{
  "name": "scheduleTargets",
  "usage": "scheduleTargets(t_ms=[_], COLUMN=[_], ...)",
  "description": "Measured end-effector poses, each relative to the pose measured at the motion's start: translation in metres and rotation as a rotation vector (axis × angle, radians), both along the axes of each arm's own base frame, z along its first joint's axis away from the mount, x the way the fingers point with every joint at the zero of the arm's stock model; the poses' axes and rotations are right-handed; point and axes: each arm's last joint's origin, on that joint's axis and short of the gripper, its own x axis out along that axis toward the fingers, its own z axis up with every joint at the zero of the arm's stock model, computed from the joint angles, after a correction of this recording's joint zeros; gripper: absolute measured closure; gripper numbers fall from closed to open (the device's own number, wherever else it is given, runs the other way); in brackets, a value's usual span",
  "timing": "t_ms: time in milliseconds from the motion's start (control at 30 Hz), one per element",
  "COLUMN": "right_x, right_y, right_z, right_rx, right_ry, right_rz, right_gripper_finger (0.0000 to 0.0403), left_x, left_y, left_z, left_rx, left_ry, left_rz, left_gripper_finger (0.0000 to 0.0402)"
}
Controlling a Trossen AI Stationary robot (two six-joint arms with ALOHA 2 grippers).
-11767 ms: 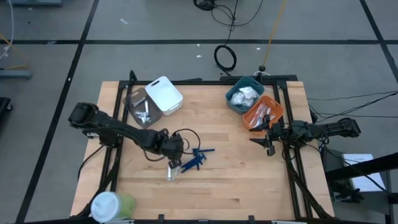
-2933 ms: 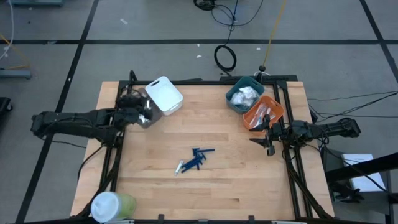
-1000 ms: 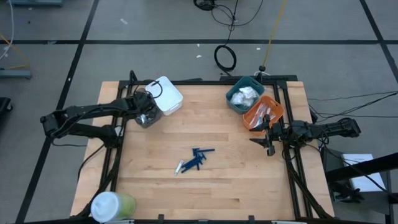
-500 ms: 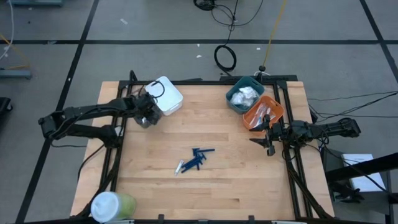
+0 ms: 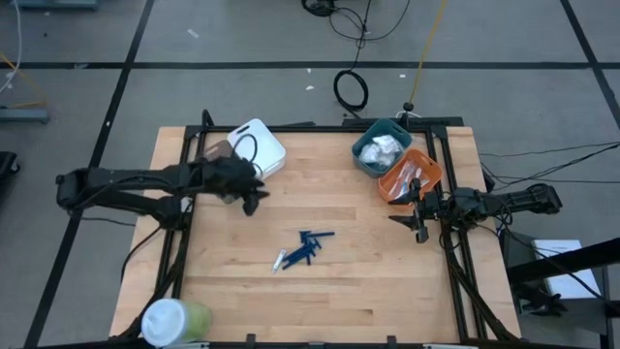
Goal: Pick & Place Travel size toiletries
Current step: Put the silver nail cutter into the black bin
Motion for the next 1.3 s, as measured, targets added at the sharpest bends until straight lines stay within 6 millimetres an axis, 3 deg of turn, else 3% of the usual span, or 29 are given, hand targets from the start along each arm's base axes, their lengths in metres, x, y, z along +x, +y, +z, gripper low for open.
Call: scheduleTargets(t_ms=[133, 300, 467, 700, 900, 1300], right_x=[0.0, 0.0, 0.0, 0.0, 0.0, 0.0], right_y=[0.0, 0.0, 0.0, 0.0, 0.0, 0.0], right_z=[0.0, 0.0, 0.0, 0.0, 0.0, 0.0], right_rx=[0.0, 0.0, 0.0, 0.0, 0.0, 0.0], right_ry=[0.0, 0.0, 0.0, 0.0, 0.0, 0.0], right_rz=[0.0, 0.0, 0.0, 0.0, 0.0, 0.0], right_gripper_finger=[0.0211, 0.0211, 0.0211, 0.0211, 0.0211, 0.0211], left_x=[0.012, 0.03, 0.049, 0.089, 0.106, 0.115], left_y=[-0.029, -0.064, -0.095, -0.128, -0.135, -0.134], left_z=[0.005, -0.006, -0.013, -0.027, -0.056, -0.097], left_rx=[0.046, -0.024, -0.133, -0.145, -0.203, -0.313], left_ry=[-0.078, -0.077, 0.135, 0.366, 0.478, 0.598], left_rz=[-0.171, -0.255, -0.269, -0.344, -0.322, -0.071], left_gripper_finger=[0.0222, 0.0222, 0.0222, 0.0222, 0.0222, 0.0222])
